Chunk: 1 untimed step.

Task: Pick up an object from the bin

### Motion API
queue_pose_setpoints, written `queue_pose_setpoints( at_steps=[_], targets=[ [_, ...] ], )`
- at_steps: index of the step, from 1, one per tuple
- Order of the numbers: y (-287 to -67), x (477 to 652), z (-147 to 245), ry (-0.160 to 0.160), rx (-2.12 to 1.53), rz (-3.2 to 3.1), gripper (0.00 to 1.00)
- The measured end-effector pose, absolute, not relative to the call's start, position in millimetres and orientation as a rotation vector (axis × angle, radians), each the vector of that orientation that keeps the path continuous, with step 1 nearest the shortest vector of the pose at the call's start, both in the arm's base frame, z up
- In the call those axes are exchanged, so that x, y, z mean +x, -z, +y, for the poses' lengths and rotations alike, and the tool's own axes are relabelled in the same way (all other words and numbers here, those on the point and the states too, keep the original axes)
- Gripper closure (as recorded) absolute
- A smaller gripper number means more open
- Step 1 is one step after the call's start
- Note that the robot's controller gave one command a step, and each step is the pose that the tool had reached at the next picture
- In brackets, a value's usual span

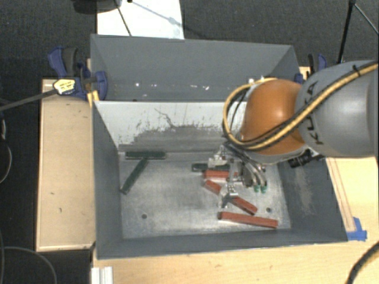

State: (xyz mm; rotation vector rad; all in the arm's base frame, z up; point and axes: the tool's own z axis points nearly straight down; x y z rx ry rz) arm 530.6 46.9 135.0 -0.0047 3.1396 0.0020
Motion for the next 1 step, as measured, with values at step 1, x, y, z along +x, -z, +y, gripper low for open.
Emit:
queue_pose_setpoints(
  at_steps=[1],
  targets=[
    [-135.0, 530.6, 46.9, -0.002, -0.004, 3.14, 0.0]
  ],
)
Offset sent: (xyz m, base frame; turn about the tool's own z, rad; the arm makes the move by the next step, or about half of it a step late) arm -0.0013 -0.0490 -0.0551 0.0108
